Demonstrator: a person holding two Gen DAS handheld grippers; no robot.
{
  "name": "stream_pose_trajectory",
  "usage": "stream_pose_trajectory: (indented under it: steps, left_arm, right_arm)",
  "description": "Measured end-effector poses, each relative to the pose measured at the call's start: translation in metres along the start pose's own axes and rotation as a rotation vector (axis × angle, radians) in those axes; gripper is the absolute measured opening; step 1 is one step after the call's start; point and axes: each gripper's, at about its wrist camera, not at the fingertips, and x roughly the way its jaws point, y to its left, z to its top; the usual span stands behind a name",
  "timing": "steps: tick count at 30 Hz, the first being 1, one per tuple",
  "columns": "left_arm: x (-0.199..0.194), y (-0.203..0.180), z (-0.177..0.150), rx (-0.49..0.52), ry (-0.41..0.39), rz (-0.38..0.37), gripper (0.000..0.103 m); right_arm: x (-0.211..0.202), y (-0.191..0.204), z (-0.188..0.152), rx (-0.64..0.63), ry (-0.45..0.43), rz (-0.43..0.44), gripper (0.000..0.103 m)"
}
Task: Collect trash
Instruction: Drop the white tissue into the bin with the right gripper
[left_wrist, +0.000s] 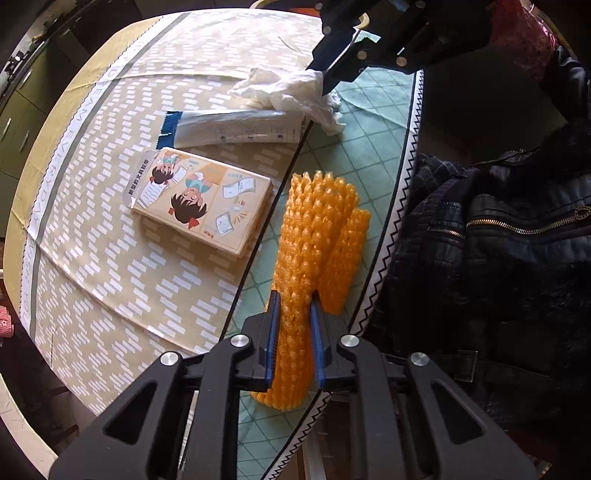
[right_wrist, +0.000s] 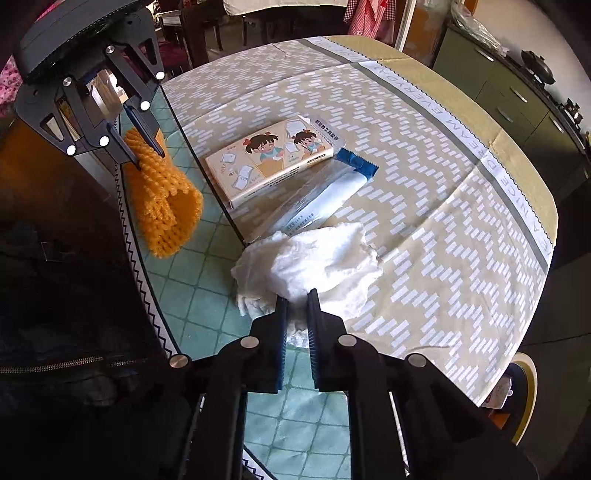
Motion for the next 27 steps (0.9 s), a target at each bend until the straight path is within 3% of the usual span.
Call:
stream_pose_trajectory:
  steps: [9, 14, 17, 21, 24, 25, 26, 27]
  left_arm:
    - [-0.034, 0.017, -0.005, -0.017, -0.063, 0.045, 0.014]
    - [-0.05, 0.02, 0.009, -0.013, -0.099, 0.063, 0.014]
    - [-0.054, 0.022, 0.019, -0.003, -0.113, 0.071, 0.014]
    - [-0.058, 0.019, 0.043, 0.021, -0.138, 0.069, 0.014]
    - [-0.061, 0.014, 0.065, 0.056, -0.14, 0.07, 0.014]
    - [-0.061, 0.013, 0.074, 0.07, -0.14, 0.072, 0.014]
    - [-0.063, 0.011, 0.081, 0.083, -0.142, 0.073, 0.014]
    - [-0.065, 0.01, 0.091, 0.096, -0.145, 0.072, 0.014]
  right_arm:
    - [-0.07, -0.036, -0.029, 0.183, -0.14, -0.03, 0.01]
    - [-0.11, -0.088, -0.081, 0.392, -0.173, -0.147, 0.01]
    - [-0.122, -0.127, -0.12, 0.552, -0.151, -0.243, 0.011]
    - [-0.119, -0.183, -0.174, 0.761, -0.111, -0.302, 0.011]
    - [-0.098, -0.214, -0.201, 0.849, -0.063, -0.292, 0.021]
    - [-0.091, -0.222, -0.207, 0.868, -0.053, -0.277, 0.035]
    - [-0.088, -0.227, -0.212, 0.88, -0.052, -0.276, 0.041]
    - [-0.087, -0.232, -0.215, 0.892, -0.055, -0.277, 0.041]
